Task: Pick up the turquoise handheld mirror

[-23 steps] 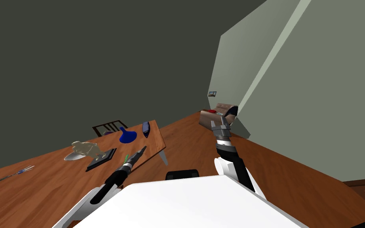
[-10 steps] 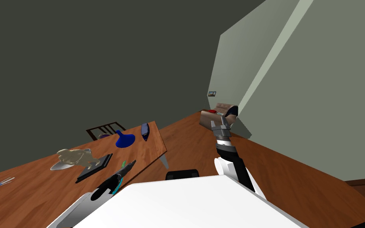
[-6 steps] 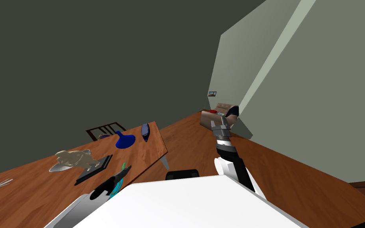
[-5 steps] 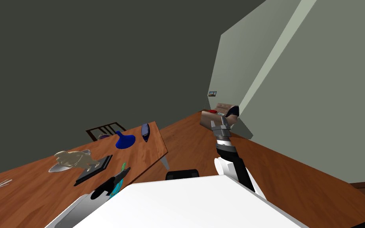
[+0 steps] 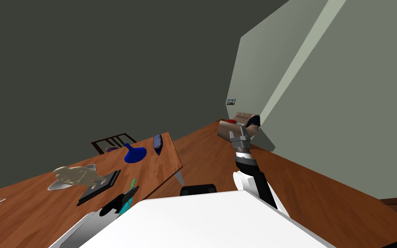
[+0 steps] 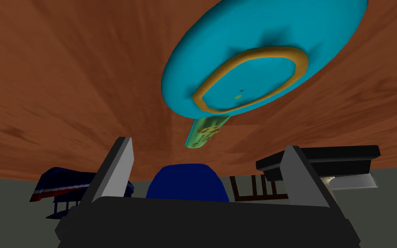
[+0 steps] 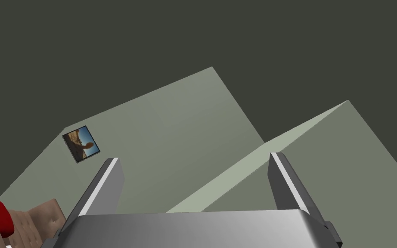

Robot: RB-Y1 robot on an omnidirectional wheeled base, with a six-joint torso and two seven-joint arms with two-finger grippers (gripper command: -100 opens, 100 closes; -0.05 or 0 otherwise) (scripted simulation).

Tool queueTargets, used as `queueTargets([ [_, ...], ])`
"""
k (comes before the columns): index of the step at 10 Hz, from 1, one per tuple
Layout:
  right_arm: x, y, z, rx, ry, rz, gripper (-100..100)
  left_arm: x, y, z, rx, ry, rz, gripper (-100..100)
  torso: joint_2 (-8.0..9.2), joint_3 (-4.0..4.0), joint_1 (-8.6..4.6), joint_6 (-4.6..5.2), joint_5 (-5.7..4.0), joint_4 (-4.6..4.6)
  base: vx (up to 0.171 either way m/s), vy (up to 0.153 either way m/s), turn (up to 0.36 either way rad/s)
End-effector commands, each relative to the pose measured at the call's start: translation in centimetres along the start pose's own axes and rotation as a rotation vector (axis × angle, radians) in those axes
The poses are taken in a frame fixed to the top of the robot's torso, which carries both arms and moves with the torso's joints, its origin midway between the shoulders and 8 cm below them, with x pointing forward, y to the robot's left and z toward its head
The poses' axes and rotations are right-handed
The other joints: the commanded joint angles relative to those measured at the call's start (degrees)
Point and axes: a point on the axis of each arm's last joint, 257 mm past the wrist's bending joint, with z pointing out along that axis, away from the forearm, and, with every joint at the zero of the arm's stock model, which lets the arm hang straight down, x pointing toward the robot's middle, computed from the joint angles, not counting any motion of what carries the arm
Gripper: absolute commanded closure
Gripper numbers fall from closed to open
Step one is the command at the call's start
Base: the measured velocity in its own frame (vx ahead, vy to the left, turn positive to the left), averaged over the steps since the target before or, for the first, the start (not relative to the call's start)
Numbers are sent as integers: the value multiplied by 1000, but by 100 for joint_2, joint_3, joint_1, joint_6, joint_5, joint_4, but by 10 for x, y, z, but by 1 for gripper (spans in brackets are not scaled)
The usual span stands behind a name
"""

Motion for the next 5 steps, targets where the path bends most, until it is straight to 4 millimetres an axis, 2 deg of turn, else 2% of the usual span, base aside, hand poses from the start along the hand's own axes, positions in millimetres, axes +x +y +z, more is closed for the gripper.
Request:
queueTargets([
  [1, 0, 0, 0, 0, 0, 0, 0, 4, 1, 4, -4, 1, -4, -100, 0, 0, 0, 0, 0, 0, 15, 18, -38],
  [5, 0, 0, 0, 0, 0, 0, 0, 16, 3, 13, -12, 6, -11, -100, -5, -3, 13, 1, 3, -1, 20, 34, -34],
])
